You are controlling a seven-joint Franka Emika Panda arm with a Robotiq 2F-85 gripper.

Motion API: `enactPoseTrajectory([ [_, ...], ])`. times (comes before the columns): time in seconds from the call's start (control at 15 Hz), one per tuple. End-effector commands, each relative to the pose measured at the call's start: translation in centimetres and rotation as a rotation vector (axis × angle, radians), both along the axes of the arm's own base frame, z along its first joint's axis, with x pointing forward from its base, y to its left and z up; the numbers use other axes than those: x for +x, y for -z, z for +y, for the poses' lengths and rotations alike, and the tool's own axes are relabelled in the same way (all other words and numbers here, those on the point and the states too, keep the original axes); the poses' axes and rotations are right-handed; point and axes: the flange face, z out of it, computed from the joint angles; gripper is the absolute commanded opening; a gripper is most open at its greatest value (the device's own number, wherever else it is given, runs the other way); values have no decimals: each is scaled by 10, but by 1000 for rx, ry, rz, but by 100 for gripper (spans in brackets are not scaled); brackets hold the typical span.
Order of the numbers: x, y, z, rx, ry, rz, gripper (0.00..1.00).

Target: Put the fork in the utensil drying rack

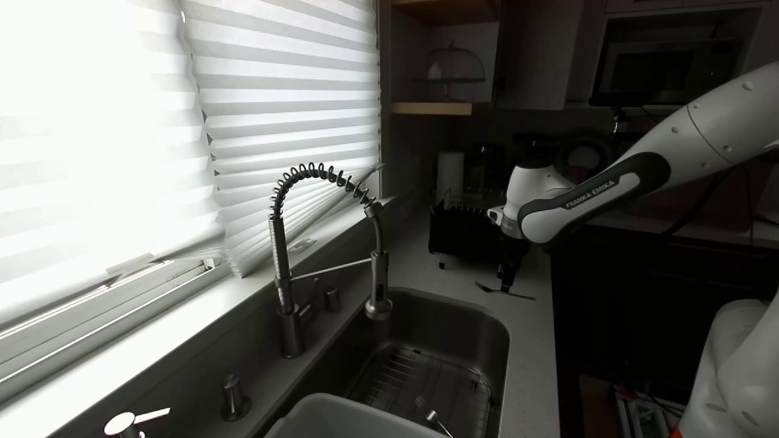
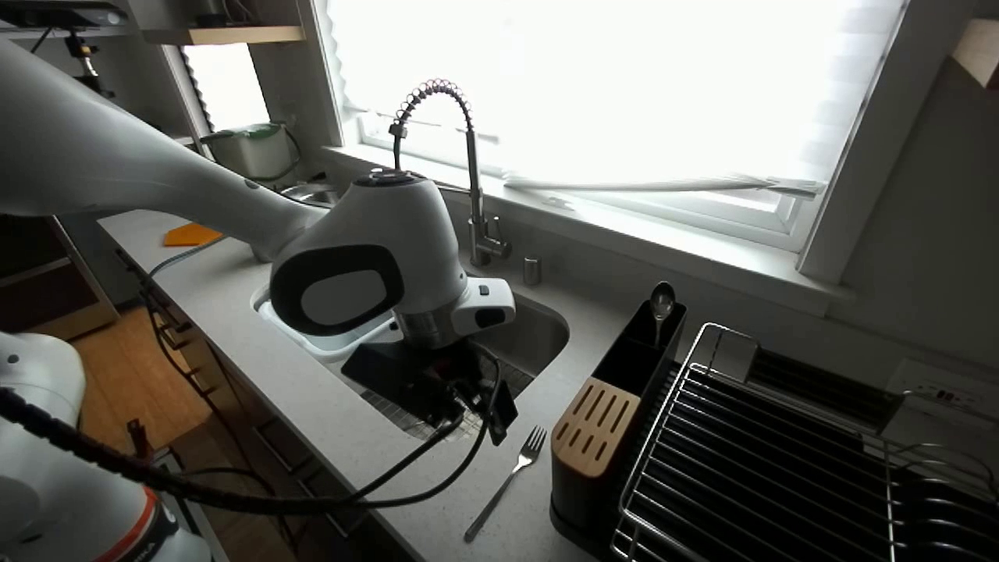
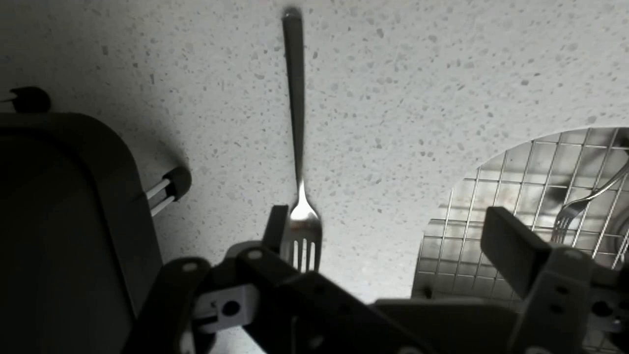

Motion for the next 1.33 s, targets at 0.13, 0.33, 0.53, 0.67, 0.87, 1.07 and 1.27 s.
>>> enactPoseTrajectory([
  [0.13,-2,24,-30,45,121,-36,100],
  [0.33,-1,35,-37,78,161,-46,100],
  [0.53,3,43,-44,121,178,-59,100],
  [0.67,5,49,-48,144,173,-62,100],
  [0.87,8,56,-54,172,168,-61,100],
  [1.07,13,63,-58,190,163,-64,86],
  [1.27,17,68,-62,200,161,-63,61],
])
